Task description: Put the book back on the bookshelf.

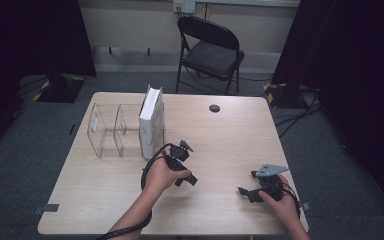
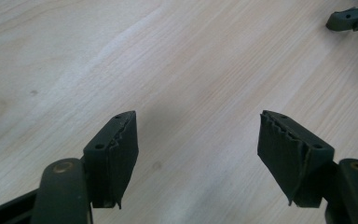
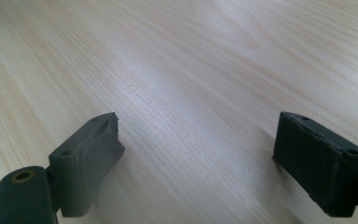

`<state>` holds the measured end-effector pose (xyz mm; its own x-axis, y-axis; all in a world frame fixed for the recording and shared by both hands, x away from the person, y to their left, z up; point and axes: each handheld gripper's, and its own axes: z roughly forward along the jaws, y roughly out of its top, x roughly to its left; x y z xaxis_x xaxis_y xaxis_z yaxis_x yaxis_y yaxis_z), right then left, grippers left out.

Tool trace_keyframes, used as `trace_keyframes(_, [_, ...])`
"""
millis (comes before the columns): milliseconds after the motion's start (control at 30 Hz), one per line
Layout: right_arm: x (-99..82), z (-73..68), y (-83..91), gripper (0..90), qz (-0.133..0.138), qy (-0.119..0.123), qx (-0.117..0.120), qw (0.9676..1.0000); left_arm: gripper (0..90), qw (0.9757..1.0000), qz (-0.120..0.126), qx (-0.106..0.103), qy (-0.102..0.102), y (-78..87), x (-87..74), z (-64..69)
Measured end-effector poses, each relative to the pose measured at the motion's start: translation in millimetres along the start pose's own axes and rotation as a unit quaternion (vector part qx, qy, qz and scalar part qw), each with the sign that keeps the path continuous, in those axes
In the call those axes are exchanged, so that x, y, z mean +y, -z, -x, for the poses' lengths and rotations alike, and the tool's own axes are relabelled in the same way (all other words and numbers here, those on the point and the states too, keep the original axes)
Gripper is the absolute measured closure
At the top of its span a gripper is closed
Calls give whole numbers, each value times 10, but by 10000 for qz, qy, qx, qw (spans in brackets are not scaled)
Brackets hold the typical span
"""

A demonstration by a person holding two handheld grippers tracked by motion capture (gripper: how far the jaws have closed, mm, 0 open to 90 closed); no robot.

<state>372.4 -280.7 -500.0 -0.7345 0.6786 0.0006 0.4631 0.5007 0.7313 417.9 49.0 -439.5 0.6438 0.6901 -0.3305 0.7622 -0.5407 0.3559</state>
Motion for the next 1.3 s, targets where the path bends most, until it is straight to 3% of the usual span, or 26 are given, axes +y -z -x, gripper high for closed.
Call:
trace_keyframes(567, [0,0,0,131,0,2,-1,10000,272,9999,61,-75,-66,-193,-24,26])
trace_keyframes(1000, [0,1,-1,131,3,6,-3,10000,253,9996,231,-14,-145,-297,-65,42])
trace_keyframes(1233, [0,1,-1,131,6,10,2,10000,194,9979,409,155,-475,-331,-104,74])
trace_keyframes(1300, [0,2,-2,131,11,17,-1,10000,154,9961,469,216,-709,-351,-112,79])
